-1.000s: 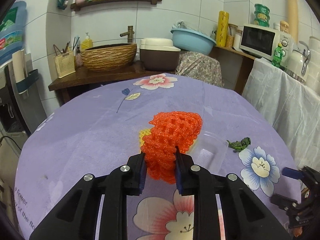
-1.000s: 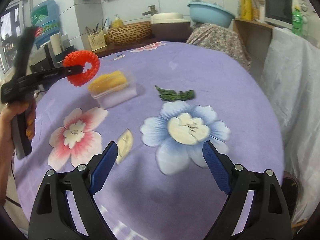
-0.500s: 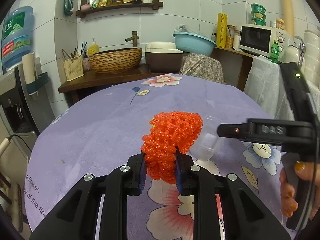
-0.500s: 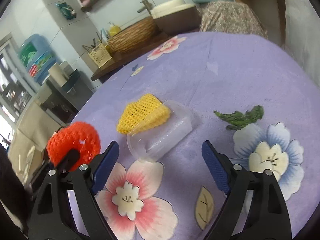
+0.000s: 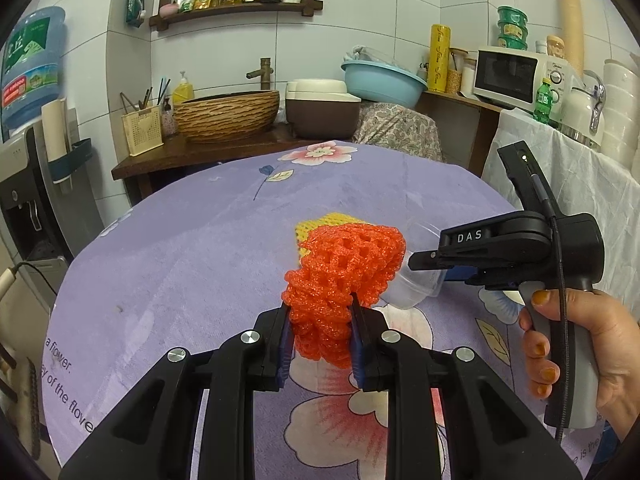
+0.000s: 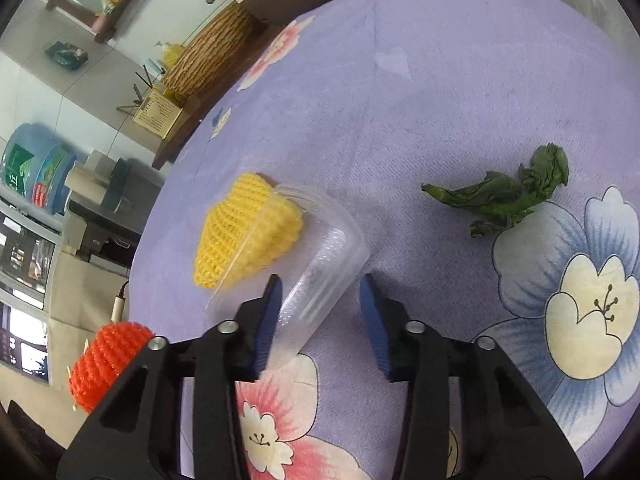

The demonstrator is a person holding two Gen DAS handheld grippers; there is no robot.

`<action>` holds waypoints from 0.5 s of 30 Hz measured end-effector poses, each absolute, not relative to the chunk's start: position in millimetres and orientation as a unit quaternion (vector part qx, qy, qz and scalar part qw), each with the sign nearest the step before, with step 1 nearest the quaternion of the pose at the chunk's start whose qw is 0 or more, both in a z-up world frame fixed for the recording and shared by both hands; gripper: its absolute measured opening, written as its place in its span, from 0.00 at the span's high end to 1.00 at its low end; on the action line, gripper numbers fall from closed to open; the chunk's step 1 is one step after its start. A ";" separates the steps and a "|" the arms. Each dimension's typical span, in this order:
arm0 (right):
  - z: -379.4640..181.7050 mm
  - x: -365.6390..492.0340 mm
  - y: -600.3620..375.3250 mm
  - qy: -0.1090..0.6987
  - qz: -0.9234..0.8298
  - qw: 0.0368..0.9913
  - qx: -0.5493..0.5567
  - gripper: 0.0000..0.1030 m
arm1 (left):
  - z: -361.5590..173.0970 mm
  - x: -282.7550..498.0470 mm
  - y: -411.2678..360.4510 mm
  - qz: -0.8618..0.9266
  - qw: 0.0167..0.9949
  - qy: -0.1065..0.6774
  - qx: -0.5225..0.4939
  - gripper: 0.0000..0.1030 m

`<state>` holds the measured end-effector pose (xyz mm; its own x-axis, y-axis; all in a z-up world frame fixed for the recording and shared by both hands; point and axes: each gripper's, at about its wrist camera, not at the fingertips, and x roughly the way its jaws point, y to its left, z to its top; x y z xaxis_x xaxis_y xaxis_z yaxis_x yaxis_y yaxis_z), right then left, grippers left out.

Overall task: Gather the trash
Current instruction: 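Grasp the orange foam net with the left gripper while the right gripper grasps the clear plastic box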

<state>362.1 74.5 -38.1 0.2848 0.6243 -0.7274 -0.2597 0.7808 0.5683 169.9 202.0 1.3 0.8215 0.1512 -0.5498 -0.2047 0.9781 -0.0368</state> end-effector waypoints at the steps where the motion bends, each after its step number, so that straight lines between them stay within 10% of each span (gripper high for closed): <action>1: -38.8 360.9 73.2 0.523 0.286 0.784 0.170 0.74 | 0.9 169.7 202.1 0.091 0.953 0.284 -0.048 0.77; 15: -15.4 319.9 49.0 0.432 0.336 0.828 0.118 0.93 | -2.9 158.8 192.2 0.072 0.953 0.286 -0.065 0.77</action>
